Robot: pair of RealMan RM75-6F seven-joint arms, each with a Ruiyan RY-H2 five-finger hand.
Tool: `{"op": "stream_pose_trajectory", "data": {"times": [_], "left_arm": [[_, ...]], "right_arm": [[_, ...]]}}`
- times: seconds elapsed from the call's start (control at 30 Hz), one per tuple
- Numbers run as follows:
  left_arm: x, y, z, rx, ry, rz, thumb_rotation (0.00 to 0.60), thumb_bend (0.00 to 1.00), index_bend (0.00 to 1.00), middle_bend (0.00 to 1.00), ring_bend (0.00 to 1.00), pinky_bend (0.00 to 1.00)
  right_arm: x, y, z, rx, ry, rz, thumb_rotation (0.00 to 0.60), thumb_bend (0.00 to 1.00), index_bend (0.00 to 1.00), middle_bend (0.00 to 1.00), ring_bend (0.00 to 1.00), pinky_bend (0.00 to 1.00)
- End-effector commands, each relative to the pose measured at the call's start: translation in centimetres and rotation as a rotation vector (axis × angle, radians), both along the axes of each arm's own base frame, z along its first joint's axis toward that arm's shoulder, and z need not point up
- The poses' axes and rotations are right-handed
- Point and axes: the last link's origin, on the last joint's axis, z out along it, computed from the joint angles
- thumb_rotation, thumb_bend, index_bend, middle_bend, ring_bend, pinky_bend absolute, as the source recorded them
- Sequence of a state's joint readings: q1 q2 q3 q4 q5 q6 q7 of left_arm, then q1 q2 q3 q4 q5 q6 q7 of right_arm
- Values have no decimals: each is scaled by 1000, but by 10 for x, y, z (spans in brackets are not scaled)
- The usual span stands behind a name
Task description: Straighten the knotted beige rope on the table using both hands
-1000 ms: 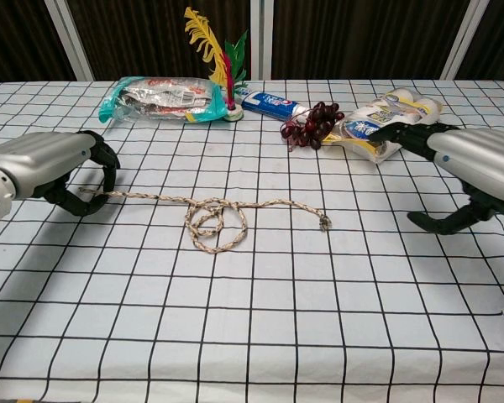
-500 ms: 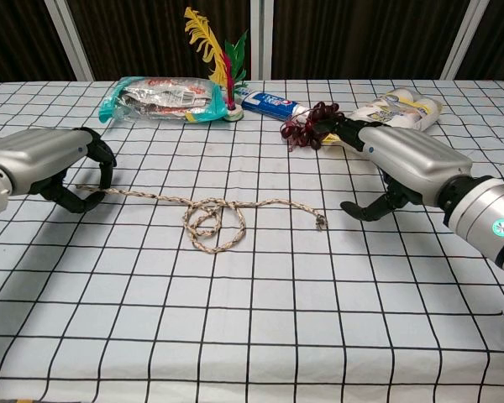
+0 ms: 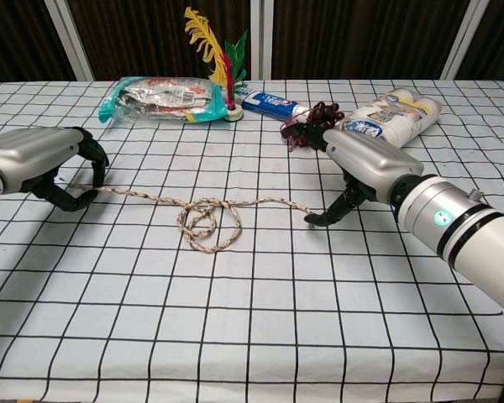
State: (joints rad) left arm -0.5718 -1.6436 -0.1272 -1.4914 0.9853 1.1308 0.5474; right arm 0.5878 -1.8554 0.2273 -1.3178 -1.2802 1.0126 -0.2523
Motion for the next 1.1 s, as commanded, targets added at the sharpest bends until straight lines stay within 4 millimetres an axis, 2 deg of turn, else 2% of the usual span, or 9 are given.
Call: {"op": "stream_pose_trajectory", "data": {"times": [0.03, 0.37, 0.57, 1.1], "left_arm": [[-2, -1, 1, 0, -1, 4, 600, 467, 606, 225, 16, 111], [-5, -2, 3, 0, -13, 16, 600, 468, 606, 225, 16, 111], [-6, -2, 3, -5, -15, 20, 600, 467, 606, 225, 16, 111], [-8, -2, 3, -11, -14, 28, 600, 467, 607, 225, 16, 111]], "right_arm": [[2, -1, -5, 11, -2, -4, 600, 104, 0, 0, 0, 0], [6, -11, -20, 20, 16, -13, 600, 125, 0, 0, 0, 0], [7, -16, -21, 4, 13, -15, 600, 138, 4, 4, 0, 0], [-3, -20, -23, 4, 30, -43, 600, 258, 341, 23, 0, 0]]}}
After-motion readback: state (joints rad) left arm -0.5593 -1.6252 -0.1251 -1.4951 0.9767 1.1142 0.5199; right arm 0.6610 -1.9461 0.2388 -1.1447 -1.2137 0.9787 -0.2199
